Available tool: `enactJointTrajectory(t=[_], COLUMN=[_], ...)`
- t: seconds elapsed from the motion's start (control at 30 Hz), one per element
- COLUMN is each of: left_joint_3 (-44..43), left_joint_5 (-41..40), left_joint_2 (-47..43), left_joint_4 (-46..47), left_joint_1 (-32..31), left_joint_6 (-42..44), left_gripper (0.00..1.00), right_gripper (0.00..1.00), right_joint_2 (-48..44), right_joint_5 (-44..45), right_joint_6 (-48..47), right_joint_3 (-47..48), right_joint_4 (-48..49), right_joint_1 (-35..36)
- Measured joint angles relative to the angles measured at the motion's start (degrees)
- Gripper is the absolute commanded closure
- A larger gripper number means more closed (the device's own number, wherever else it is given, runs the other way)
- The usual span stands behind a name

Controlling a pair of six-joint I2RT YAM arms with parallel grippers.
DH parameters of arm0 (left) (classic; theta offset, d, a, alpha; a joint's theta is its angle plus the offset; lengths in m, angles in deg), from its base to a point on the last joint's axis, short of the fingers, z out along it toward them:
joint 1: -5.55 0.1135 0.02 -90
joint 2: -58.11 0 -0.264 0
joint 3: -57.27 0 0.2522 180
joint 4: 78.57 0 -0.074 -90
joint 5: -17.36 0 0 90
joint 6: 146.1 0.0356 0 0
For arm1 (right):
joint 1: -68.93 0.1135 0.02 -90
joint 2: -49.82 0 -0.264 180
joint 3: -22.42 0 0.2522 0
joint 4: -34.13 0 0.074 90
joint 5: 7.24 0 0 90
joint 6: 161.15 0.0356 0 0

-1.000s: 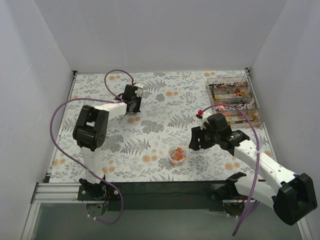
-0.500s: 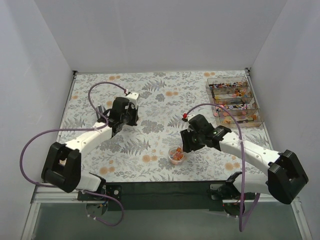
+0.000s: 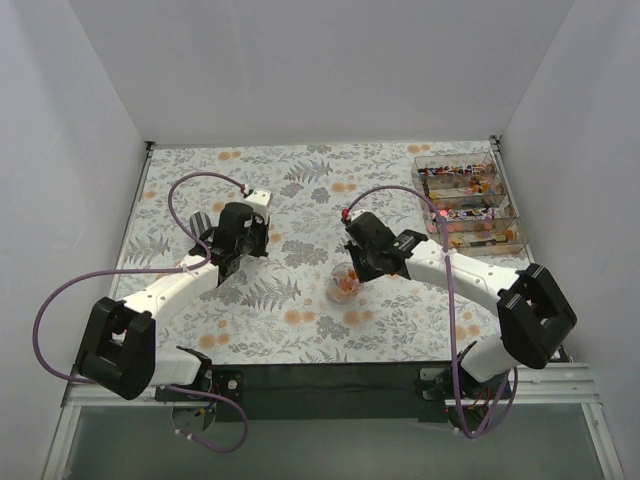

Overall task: Pack the candies
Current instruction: Move the packing bottle to the center of the board.

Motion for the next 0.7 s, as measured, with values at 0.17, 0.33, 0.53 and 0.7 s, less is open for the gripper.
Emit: enactJointTrajectory(t=[0.17, 0.33, 0.53, 0.7], left_joint_3=[0.0, 0.0, -0.4, -2.6], left_joint_5=[-0.2, 0.7, 5.9, 11.6], left_joint_2=[0.0, -0.1, -2.4, -7.2], left_joint_4=[0.0, 0.0, -0.3, -0.3], left_joint_1=[0.0, 0.0, 0.0, 0.0], left_joint_6=[0.0, -0.5, -5.3, -14.1], left_gripper=[1.0, 1.0, 1.0, 1.0], right_gripper=[0.79, 0.58, 0.46, 0.41], right_joint_2=[5.4, 9.6, 5.6, -3.2], right_joint_5=[2.8, 2.8, 1.7, -0.4], right_joint_6=[0.0, 0.1, -0.4, -1.8], right_joint_3=[5.2, 6.0, 6.4, 6.3], right_joint_4=[0.4, -0.1, -0.9, 0.1], right_joint_1=[0.2, 0.5, 0.5, 0.5])
